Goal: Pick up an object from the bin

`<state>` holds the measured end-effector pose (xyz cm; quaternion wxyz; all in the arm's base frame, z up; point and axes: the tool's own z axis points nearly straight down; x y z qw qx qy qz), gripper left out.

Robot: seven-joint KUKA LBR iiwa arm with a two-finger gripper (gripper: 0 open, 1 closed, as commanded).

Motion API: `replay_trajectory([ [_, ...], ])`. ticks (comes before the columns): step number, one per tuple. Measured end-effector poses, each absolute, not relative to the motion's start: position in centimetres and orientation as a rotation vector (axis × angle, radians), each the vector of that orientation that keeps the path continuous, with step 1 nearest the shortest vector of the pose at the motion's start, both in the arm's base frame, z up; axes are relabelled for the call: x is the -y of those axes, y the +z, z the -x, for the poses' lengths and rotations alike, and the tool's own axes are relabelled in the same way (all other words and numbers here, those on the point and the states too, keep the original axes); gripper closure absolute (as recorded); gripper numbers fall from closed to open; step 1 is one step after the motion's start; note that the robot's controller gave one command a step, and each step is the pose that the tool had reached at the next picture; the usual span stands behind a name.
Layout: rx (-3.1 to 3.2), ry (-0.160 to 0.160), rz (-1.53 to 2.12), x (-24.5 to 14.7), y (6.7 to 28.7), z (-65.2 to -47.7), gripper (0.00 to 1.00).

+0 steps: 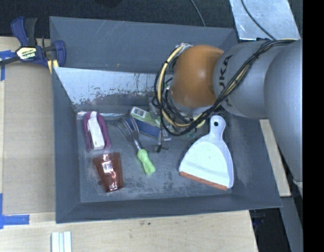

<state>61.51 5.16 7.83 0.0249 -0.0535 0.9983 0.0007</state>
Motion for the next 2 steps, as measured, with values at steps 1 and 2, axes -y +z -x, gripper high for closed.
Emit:
replay_trajectory([
  [1, -3.076, 0.021, 0.027, -6.99, 8.07, -59.27, 1.00],
  [2, -3.076, 0.021, 0.027, -6.99, 8.06, -59.27, 1.00],
])
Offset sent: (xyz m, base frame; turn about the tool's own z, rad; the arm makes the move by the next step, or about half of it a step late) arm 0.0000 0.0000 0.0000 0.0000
